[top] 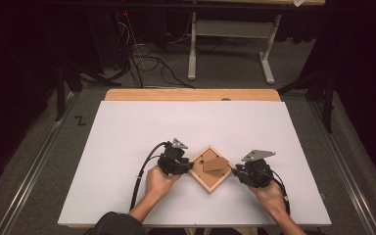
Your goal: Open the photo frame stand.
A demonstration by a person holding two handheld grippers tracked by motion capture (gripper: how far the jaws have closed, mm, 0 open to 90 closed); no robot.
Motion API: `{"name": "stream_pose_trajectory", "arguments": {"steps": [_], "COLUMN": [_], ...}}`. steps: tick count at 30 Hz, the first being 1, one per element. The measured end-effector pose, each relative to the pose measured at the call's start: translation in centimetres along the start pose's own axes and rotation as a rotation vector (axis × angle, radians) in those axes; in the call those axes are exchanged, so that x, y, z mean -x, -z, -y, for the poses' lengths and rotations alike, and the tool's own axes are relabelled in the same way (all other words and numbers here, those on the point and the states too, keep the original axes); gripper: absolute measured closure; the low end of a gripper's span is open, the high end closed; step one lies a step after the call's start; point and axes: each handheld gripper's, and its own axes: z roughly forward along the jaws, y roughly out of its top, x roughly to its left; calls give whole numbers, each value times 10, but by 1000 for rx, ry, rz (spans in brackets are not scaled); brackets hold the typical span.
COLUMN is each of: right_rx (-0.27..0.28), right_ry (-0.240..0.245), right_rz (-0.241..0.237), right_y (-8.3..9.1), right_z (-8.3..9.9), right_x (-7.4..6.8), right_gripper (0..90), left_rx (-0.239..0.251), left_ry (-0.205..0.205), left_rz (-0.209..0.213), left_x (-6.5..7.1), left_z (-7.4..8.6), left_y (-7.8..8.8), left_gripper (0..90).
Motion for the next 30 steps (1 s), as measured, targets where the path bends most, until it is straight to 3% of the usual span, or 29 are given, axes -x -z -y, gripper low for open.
{"name": "stream_pose_trajectory", "arguments": {"steps": [7,17,30], "right_rx": [14,23,34], "right_ry": [-9,-22,-29], "right_rz": [9,8,6], "right_y": [-5,-7,-11], "right_z": [-4,-5,-8], "right_x": [7,10,13], "right_gripper": [742,748,751], "left_rx": [-19,0,9], "left_ry": [-22,4,2], "left_rz": [8,46,78], "left_x": [7,10,14], "left_z": [4,13,22], "left_y": [4,6,10], "left_gripper": [708,714,717]}}
